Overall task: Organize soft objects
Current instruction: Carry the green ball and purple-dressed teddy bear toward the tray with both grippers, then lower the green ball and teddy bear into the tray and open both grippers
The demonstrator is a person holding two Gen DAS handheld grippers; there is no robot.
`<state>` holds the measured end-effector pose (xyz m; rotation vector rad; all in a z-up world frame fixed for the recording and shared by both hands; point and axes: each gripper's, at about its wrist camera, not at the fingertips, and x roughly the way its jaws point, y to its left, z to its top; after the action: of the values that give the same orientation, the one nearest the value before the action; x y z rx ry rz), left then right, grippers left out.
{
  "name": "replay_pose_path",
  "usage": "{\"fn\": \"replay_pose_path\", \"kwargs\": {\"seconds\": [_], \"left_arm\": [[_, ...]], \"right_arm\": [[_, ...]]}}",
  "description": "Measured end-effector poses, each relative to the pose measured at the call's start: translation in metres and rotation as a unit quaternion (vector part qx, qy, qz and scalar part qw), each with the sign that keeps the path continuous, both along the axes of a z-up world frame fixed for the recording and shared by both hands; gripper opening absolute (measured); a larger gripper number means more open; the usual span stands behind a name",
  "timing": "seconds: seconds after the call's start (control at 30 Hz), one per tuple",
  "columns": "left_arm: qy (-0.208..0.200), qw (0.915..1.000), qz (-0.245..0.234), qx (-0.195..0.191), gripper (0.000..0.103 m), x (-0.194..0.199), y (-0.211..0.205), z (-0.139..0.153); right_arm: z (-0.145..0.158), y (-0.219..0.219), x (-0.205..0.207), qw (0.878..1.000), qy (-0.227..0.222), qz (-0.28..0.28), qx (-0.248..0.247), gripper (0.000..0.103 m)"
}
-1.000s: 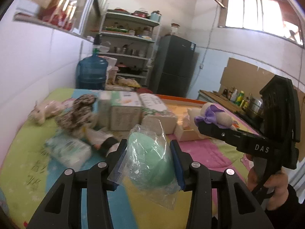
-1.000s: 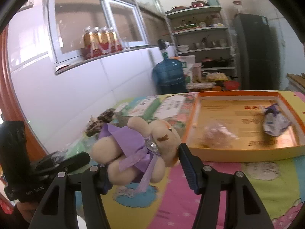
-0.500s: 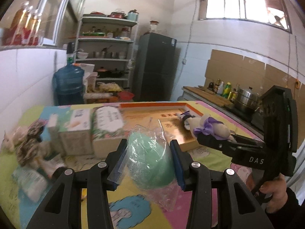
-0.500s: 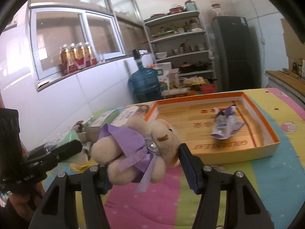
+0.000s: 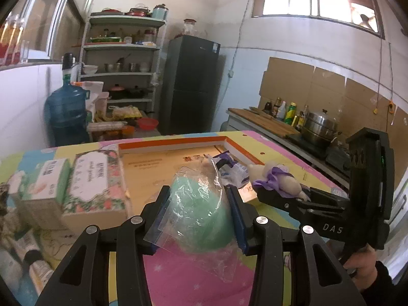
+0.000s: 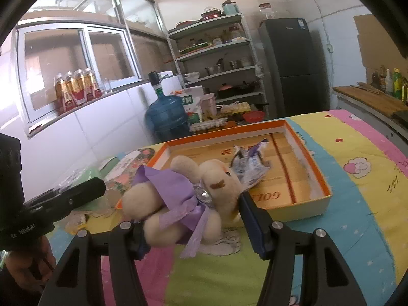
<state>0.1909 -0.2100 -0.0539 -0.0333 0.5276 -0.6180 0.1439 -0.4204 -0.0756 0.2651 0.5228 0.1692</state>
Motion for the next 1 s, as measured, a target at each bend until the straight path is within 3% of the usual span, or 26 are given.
{"fn": "replay_pose_path", "kwargs": {"seconds": [0.5,1.0], "left_arm": [[0.016,0.9995,-0.017,0.022,0.046,0.051,-0.064,-0.006],[0.041,0.9974,0.015,0.057,0.046,0.096,-0.1,-0.018]], "right_arm": [[0.008,-0.045,0.027,0.998,0.006,-0.054,-0.039,0.061],[0.0,-0.053,0.071,0.996,0.041,-0.03,-0.077,0.061]]}}
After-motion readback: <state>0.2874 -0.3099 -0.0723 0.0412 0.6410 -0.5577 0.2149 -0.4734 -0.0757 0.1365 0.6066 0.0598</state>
